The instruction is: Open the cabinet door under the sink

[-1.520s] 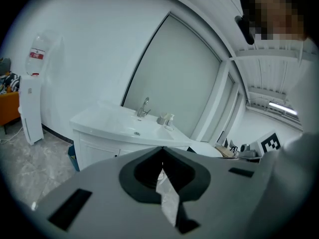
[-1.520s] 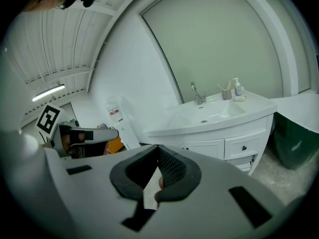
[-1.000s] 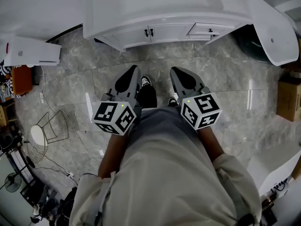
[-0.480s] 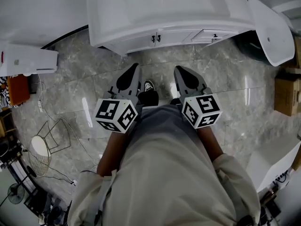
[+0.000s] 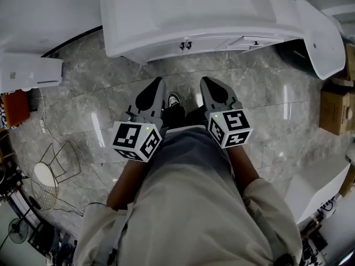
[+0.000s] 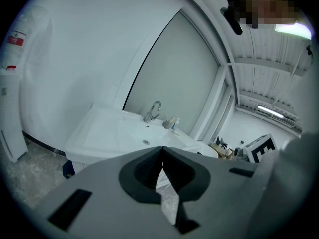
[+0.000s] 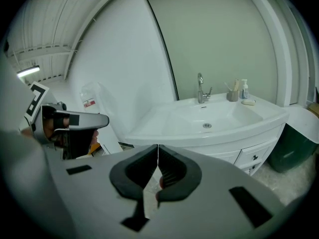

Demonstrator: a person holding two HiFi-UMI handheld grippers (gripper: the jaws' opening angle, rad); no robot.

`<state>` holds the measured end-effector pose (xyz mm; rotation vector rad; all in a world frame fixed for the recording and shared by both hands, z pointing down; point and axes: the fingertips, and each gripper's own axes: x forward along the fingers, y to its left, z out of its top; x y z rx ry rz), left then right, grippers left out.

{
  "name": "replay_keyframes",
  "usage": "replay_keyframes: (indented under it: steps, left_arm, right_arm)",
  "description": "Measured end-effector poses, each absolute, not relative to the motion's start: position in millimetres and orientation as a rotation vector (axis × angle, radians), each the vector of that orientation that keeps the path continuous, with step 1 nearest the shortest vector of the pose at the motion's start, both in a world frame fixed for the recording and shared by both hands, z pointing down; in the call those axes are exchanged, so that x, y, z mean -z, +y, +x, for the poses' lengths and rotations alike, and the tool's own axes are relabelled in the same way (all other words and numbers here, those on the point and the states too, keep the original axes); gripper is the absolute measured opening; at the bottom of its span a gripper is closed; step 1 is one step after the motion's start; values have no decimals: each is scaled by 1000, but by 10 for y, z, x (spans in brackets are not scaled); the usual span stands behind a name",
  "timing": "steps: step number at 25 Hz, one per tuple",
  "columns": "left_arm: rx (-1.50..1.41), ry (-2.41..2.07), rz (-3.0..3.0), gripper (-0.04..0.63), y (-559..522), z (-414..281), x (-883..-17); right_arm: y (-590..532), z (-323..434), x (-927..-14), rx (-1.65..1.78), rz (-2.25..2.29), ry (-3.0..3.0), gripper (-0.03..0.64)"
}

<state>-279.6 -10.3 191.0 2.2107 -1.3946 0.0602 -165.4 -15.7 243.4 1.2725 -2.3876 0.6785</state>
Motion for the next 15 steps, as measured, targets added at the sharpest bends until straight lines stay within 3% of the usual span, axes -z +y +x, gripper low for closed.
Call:
replay_keyframes:
  steps: [15]
  left_arm:
    - [-141,-1398,2245,-2,-420,-2509,-2226]
  right_arm:
    - [-609,-1567,-3152,-713,1313,-2305,14]
